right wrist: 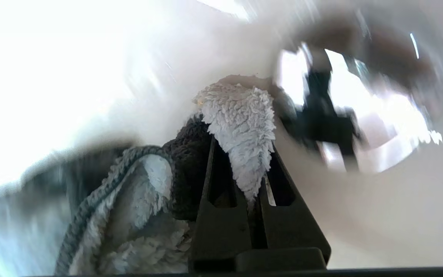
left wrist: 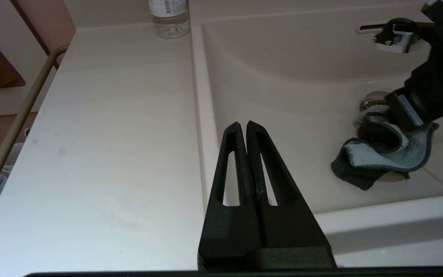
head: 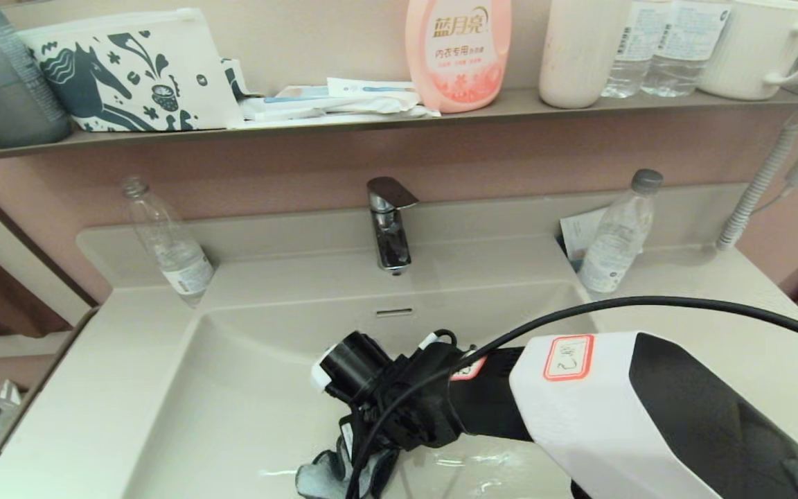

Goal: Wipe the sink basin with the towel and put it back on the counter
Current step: Wipe the sink

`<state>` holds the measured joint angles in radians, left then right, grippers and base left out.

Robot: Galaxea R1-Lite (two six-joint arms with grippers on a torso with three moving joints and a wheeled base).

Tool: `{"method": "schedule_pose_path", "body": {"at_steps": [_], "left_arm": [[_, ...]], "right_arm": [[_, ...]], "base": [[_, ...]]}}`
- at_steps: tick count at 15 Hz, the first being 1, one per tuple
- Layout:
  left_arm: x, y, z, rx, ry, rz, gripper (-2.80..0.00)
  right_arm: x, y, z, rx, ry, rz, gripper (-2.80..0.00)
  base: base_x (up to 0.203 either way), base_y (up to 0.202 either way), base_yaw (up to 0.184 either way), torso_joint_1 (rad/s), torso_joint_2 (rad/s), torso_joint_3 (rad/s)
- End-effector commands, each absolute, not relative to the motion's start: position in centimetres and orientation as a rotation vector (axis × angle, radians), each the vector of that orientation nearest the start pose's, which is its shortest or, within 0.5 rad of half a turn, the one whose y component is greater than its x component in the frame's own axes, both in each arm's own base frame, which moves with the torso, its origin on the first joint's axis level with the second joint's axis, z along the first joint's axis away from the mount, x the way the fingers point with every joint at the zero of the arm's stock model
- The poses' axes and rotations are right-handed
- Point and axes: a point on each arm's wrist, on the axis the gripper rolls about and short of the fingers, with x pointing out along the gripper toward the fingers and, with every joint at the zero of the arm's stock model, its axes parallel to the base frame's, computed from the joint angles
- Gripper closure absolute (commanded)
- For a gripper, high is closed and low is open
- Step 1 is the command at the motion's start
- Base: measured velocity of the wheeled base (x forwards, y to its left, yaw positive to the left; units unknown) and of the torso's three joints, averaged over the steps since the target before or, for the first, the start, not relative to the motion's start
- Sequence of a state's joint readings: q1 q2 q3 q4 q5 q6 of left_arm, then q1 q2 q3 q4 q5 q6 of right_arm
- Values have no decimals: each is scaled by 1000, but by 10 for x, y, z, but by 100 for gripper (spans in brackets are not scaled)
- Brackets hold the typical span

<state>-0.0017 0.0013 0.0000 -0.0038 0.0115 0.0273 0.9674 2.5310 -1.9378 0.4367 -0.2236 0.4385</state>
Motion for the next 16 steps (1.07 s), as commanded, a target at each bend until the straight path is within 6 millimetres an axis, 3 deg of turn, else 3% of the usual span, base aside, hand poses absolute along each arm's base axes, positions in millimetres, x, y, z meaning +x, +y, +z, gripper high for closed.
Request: {"method": "schedule_pose_path", "body": {"at_steps": [1,4,7,12,14,16], "left_arm": [[-23,0,76,28,-3,11,0],[-23,0,76,28,-3,11,0],[-23,0,76,28,-3,11,0],[-23,0,76,28,-3,11,0],[-23,0,76,28,-3,11,0],[-23,0,76,28,-3,11,0]], "right_arm": [[287,406,21,-231,977,475,0],[304,406,27,-159,874,492,0],[324,394,41,-110,826,461,0],[353,357,62,-86,800,346,0],[354,338,83,-79,799,306,0],[356,313,90,-84,827,258,0]], "base": [[0,0,0,0,0,0],[0,0,0,0,0,0],[0,0,0,0,0,0],[0,0,0,0,0,0],[0,0,0,0,0,0],[0,0,0,0,0,0]]}}
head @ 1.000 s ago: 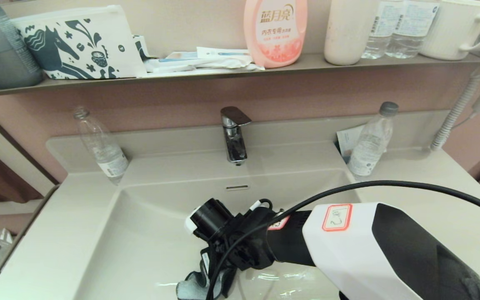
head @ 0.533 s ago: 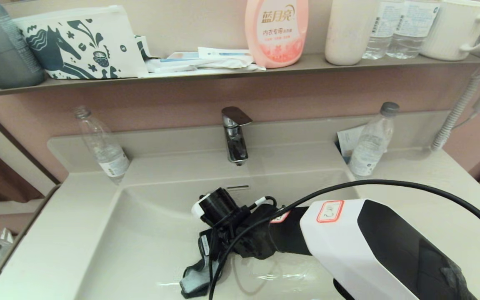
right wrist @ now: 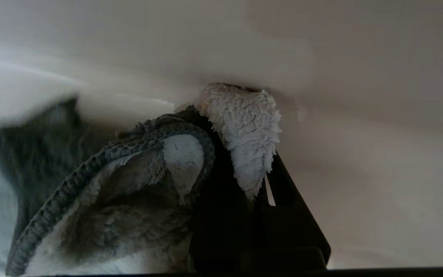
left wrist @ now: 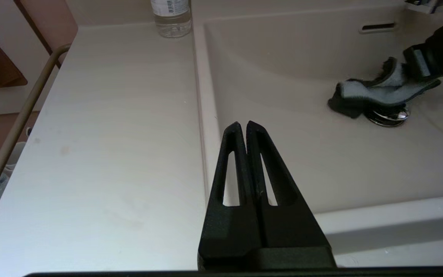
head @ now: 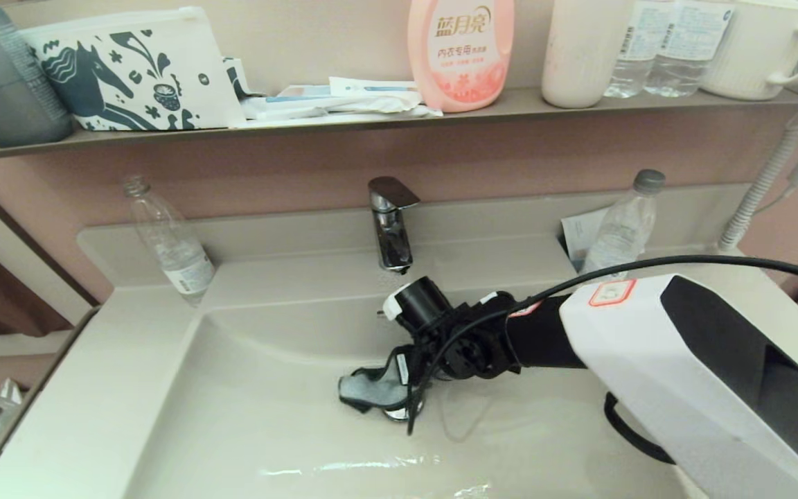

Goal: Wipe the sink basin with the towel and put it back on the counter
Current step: Wipe the sink

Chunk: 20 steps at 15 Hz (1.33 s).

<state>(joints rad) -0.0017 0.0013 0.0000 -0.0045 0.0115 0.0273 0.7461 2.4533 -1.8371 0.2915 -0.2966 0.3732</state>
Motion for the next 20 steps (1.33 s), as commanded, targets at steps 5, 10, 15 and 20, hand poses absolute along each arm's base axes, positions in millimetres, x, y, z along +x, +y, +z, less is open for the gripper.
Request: {"method": "schedule_pose_path", "body": {"at_steps": [5,10,15,20], "left_arm": [[-23,0,76,28,-3,11,0],[-23,0,76,28,-3,11,0],[-23,0,76,28,-3,11,0],[-23,0,76,28,-3,11,0]], "right_arm": [[344,250,94,-137,924,159,0],[282,223,100,-268,1028,195,0],[230,221,143,-334,1038,280,0],[237,197,188,-134,865,246,0]], "base": [[0,0,0,0,0,0],[0,0,0,0,0,0],[0,0,0,0,0,0],[0,0,0,0,0,0]]}}
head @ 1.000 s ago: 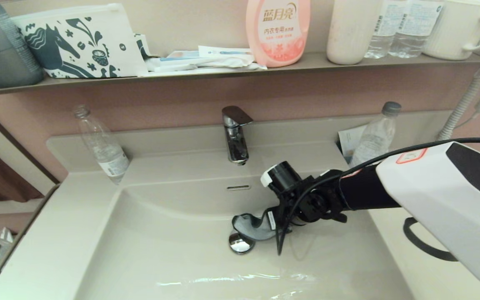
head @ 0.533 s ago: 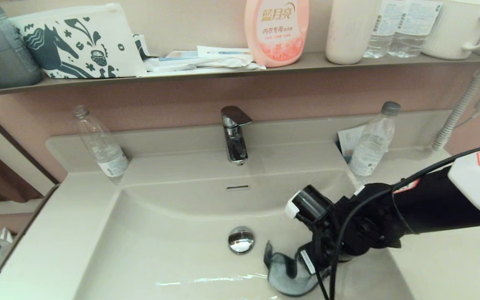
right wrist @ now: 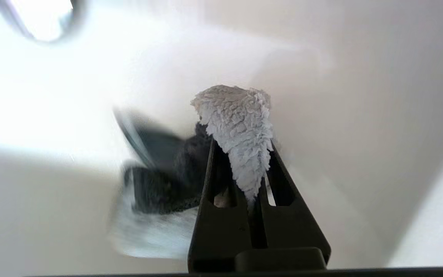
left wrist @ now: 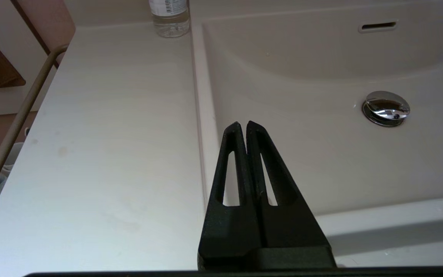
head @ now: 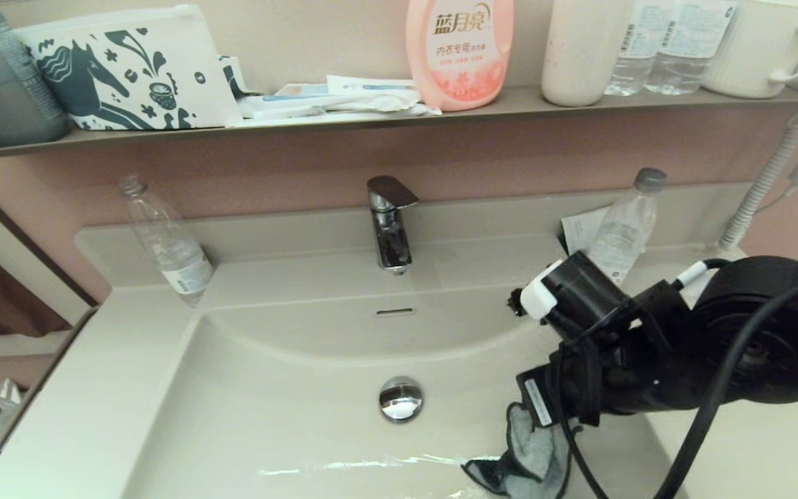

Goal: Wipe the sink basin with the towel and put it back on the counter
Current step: Wipe the sink

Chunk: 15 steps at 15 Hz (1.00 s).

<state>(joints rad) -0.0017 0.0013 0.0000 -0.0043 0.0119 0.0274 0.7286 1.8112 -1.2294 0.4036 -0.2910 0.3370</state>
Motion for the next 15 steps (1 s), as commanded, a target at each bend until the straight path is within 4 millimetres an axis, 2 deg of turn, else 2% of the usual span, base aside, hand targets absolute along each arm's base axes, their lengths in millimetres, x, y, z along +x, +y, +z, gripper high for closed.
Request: {"method": "schedule_pose_path", "body": {"at_steps": [1,4,7,9,10,12,15], "left_arm": [[-23,0,76,28,-3,11,0],[-23,0,76,28,-3,12,0],[-23,0,76,28,-3,11,0],[-23,0,76,28,-3,11,0],[-23,0,76,28,-3,11,0],[-23,0,76,28,-3,11,0],[-23,0,76,28,-3,11,0]], "right_arm": [[244,197,191,-99,820,244,0],[273,216,171,-36,723,253,0],[291,255,129,-37,689,302,0],[307,281,114,-1,604,325,0],[315,294,112,33,529,345,0],[323,308,115,44,416,383,0],[329,313,121,26,351,402,0]], "base": [[0,0,0,0,0,0],[0,0,0,0,0,0],[0,0,0,0,0,0],[0,0,0,0,0,0],[0,0,0,0,0,0],[0,0,0,0,0,0],[0,0,0,0,0,0]]}}
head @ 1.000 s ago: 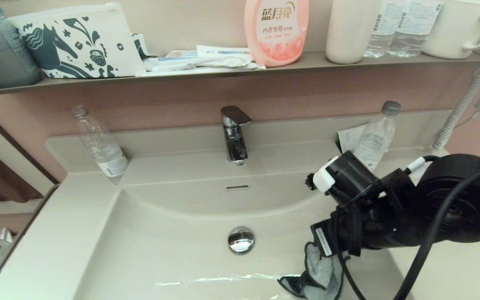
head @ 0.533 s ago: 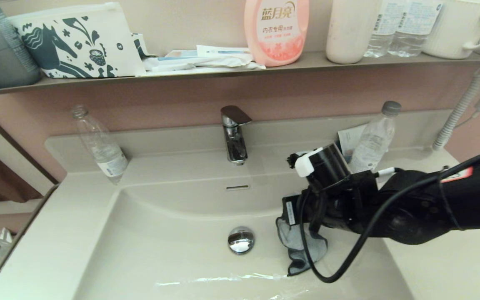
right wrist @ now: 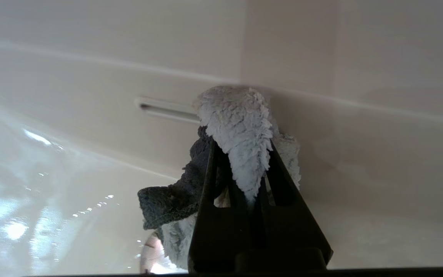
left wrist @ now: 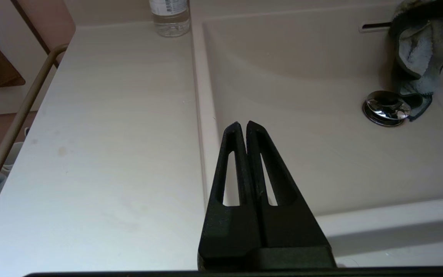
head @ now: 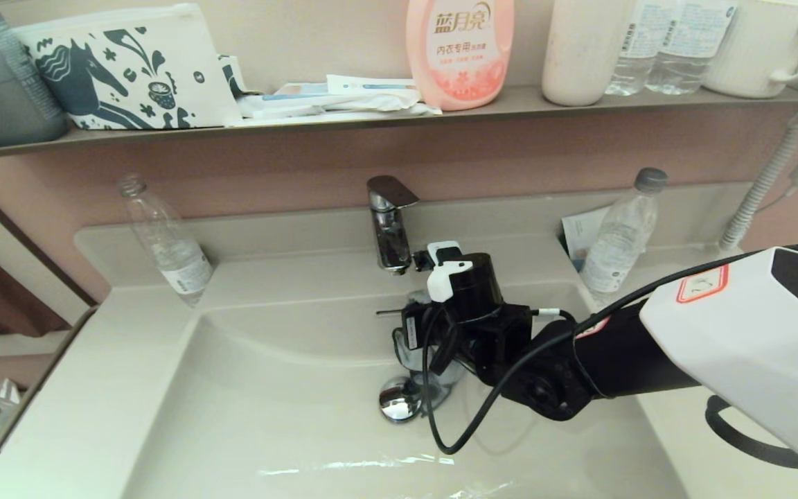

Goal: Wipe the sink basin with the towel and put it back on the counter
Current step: Wipe the sink

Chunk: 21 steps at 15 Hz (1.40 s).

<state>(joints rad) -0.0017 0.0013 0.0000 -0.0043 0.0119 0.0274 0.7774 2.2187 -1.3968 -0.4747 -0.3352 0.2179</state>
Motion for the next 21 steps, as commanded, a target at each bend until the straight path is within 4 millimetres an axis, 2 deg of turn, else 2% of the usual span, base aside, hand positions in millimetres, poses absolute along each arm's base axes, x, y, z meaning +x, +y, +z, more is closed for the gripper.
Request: {"method": "schedule_pose_path", "body": {"at_steps": [1,4,8,10,15,17,21], "left_arm": [[-23,0,76,28,-3,11,0],[-23,0,76,28,-3,11,0],[-23,0,76,28,-3,11,0],[-23,0,76,28,-3,11,0],[-23,0,76,28,-3,11,0],[-23,0,76,28,-3,11,0],[-23,0,76,28,-3,11,0]], "right_arm": [[330,311,119,1,350,387,0],[333,301,117,-17,354,334,0],[338,274,130,-11,344,274,0],[338,252,141,-3,339,234,0],[334,186,149,0,369,107,0],[327,163,160,19,360,75,0],[299,149,201,53,314,146,0]], "base": [[0,0,0,0,0,0],[0,0,0,0,0,0],[0,0,0,0,0,0],[0,0,0,0,0,0],[0,0,0,0,0,0],[0,0,0,0,0,0],[0,0,0,0,0,0]]}}
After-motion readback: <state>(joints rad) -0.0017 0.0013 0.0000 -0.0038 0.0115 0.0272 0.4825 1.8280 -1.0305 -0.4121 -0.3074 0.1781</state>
